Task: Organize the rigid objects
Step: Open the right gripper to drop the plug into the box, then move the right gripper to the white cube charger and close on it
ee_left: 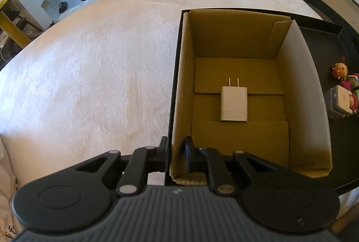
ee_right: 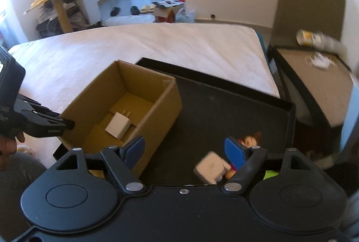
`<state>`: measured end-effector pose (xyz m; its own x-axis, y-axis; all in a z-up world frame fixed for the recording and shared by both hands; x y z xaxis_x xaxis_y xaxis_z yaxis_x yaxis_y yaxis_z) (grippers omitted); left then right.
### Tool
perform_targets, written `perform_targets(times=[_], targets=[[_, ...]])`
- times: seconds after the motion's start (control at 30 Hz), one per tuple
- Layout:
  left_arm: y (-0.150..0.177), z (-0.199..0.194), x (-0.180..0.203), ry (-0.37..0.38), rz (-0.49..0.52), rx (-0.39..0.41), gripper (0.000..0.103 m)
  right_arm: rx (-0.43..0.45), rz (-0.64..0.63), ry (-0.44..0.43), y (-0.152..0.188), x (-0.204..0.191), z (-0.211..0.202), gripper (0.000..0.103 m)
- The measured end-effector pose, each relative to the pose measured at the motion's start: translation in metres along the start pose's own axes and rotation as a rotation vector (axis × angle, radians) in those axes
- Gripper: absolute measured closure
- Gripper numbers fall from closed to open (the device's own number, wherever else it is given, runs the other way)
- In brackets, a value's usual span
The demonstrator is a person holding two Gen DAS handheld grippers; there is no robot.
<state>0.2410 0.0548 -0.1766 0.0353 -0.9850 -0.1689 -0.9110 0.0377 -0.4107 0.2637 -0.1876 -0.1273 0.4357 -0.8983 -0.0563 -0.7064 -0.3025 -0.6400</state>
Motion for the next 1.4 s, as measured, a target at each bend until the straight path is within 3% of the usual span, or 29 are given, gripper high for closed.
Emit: perform_targets(times=[0.2, 0.47, 0.83, 1.17, 1.4], targets=[[-0.004, 0.005, 0.0, 0.007, 0.021, -0.033, 0.089, -0.028, 0.117, 0.003, 0.024, 0.017, 0.004, 0.025], [-0.008, 0.009, 0.002, -0.01, 0.035, -0.052, 0.088, -0.049, 0.118, -0.014, 0.036, 0.029, 0.01, 0.025], [-0.012, 0.021, 0.005, -0.015, 0.037, -0.078, 0.088, -0.084, 0.234, -0.025, 0.058, 0.051, 0.03, 0.025], [-0.012, 0.027, 0.007, -0.018, 0.044, -0.082, 0.087, -0.084, 0.343, -0.025, 0.055, 0.057, 0.052, 0.026], [-0.011, 0.028, 0.006, -0.01, 0.035, -0.08, 0.088, -0.112, 0.391, 0.014, 0.053, 0.059, 0.074, 0.035]])
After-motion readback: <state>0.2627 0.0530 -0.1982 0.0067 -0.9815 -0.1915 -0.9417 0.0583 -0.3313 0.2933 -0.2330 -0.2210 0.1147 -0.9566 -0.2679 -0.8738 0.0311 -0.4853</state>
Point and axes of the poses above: each gripper's, at about its wrist camera, not at the fingertips, and z roughly the way its jaws point, x to its right, y to its underside, the point moved 4 cm from there along z, roughly the way its jaws point, and after that the axes turned 3 degrees about x, right-handed, at the moved point
